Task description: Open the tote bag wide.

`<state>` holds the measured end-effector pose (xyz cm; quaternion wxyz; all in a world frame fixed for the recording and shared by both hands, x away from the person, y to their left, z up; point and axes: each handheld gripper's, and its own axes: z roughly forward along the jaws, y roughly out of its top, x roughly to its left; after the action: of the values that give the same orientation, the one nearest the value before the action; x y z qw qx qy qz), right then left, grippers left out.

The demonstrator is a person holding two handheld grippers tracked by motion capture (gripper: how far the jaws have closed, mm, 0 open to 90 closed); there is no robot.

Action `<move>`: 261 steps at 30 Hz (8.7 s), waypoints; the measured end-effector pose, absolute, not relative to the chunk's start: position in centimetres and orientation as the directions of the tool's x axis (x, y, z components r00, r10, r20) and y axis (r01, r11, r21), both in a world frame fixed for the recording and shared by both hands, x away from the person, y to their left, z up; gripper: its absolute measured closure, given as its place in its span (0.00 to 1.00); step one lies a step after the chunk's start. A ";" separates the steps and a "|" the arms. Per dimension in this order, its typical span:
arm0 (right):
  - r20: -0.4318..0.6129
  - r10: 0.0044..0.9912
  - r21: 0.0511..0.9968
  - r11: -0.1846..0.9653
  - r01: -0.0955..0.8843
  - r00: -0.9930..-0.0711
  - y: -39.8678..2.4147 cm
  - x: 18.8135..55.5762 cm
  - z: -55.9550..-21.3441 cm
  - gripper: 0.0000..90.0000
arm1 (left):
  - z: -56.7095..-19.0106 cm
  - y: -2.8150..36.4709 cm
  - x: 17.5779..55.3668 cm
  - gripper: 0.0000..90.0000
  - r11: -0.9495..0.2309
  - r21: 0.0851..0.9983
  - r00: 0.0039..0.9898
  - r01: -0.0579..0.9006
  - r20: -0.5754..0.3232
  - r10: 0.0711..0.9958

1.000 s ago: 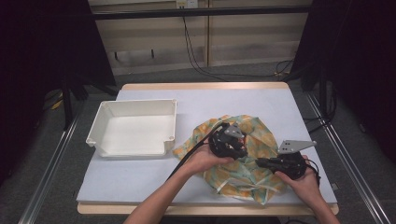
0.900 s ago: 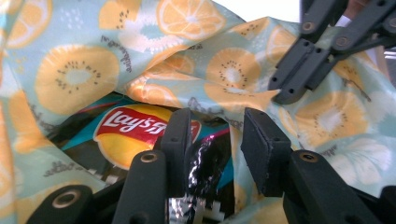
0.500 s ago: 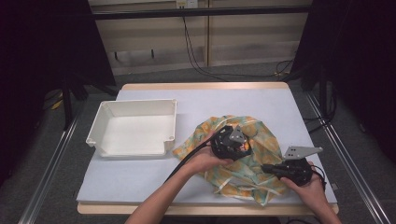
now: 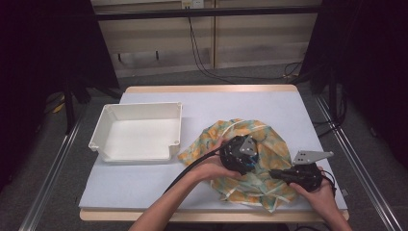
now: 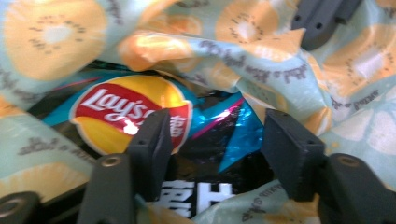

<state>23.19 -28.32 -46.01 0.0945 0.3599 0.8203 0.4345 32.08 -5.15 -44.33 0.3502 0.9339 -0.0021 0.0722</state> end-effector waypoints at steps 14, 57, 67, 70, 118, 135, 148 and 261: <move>0.161 0.672 0.769 0.374 0.518 -0.723 -28.3 23.2 -46.3 1.00 | -44.8 -5.9 31.7 0.46 -0.796 0.597 0.975 -0.101 0.220 0.041; 0.170 0.666 0.756 0.384 0.529 -0.726 -28.4 23.1 -47.0 1.00 | -45.4 -6.6 31.6 1.00 -0.807 0.589 0.974 -0.045 0.204 0.095; 0.169 0.677 0.765 0.368 0.528 -0.716 -28.2 23.6 -46.9 1.00 | -43.4 -4.2 32.5 1.00 -0.688 0.725 0.994 0.032 0.051 0.100; 0.165 0.684 0.773 0.358 0.524 -0.711 -28.2 23.9 -46.8 1.00 | -42.8 -3.3 32.5 1.00 -0.655 0.754 0.995 0.043 0.025 0.094; 0.149 0.691 0.834 0.296 0.466 -0.707 -29.0 23.1 -44.8 0.61 | -39.8 1.8 30.7 1.00 -0.449 0.888 0.995 0.097 -0.078 0.060; 0.091 0.722 0.909 0.220 0.353 -0.686 -30.7 24.6 -37.3 0.44 | -38.3 3.7 30.7 1.00 -0.420 0.902 0.993 0.100 -0.065 0.096; 0.076 0.674 0.891 0.285 0.353 -0.735 -28.2 30.3 -36.5 0.37 | -38.1 4.0 30.6 1.00 -0.417 0.904 0.994 0.095 -0.061 0.096; 0.195 0.564 0.877 0.266 0.400 -0.803 -25.0 26.4 -38.9 0.58 | -31.1 3.0 35.6 1.00 -0.250 0.953 0.973 0.170 -0.121 0.198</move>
<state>26.40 -24.97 -38.92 0.0781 0.3044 0.7917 0.5239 35.55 2.95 -31.10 0.6011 0.7906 0.1161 0.0117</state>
